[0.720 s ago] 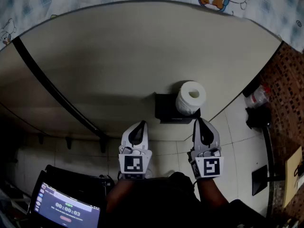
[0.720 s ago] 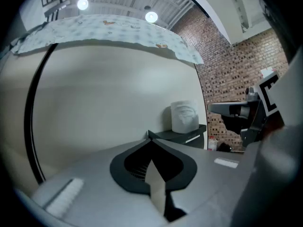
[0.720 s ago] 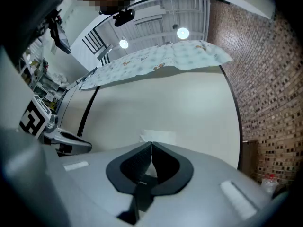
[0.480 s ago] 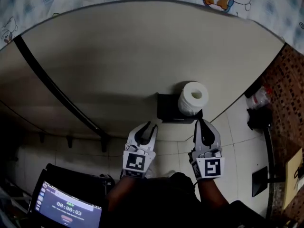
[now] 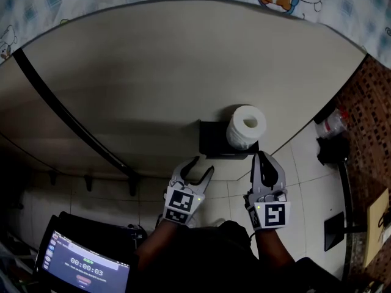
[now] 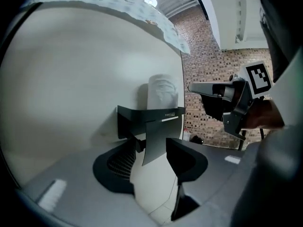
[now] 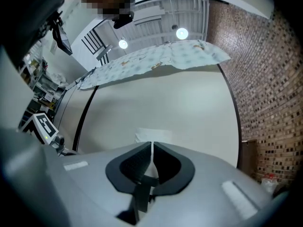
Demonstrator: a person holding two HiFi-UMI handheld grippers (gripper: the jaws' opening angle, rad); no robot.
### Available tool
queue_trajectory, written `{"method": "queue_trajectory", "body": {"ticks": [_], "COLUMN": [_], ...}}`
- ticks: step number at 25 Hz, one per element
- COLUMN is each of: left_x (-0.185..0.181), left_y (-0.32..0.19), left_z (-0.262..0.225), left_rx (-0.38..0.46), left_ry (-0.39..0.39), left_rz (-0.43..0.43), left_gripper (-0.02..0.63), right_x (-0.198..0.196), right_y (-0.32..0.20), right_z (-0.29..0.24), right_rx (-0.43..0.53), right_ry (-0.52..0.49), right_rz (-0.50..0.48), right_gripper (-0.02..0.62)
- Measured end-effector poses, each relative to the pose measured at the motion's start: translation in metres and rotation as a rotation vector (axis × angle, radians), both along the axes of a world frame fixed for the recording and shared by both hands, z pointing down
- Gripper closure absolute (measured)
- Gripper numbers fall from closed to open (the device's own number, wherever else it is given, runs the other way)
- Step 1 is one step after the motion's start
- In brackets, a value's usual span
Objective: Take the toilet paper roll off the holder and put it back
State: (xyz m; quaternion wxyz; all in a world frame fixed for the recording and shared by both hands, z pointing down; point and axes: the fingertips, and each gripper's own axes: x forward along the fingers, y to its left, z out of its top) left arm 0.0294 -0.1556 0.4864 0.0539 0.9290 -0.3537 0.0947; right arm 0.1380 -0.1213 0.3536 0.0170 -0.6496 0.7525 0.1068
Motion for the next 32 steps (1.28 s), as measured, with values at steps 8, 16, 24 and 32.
{"method": "queue_trajectory", "body": {"ticks": [8, 16, 24, 32], "left_x": [0.021, 0.027, 0.029, 0.027], "left_y": [-0.014, -0.016, -0.009, -0.002], "left_z": [0.002, -0.008, -0.010, -0.014], "left_rx": [-0.005, 0.010, -0.008, -0.089], "left_ry": [-0.017, 0.009, 0.027, 0.080], "left_rz": [0.038, 0.051, 0.065, 0.106], "left_gripper": [0.385, 0.433, 0.453, 0.449], "right_x": [0.012, 0.017, 0.021, 0.010], "right_y": [-0.003, -0.005, -0.004, -0.012], "right_z": [-0.002, 0.000, -0.005, 0.001], "right_rx": [-0.008, -0.019, -0.011, -0.070], "right_ry": [0.016, 0.014, 0.026, 0.019], "right_rz": [0.016, 0.018, 0.015, -0.039], "right_gripper": [0.592, 0.589, 0.589, 0.371]}}
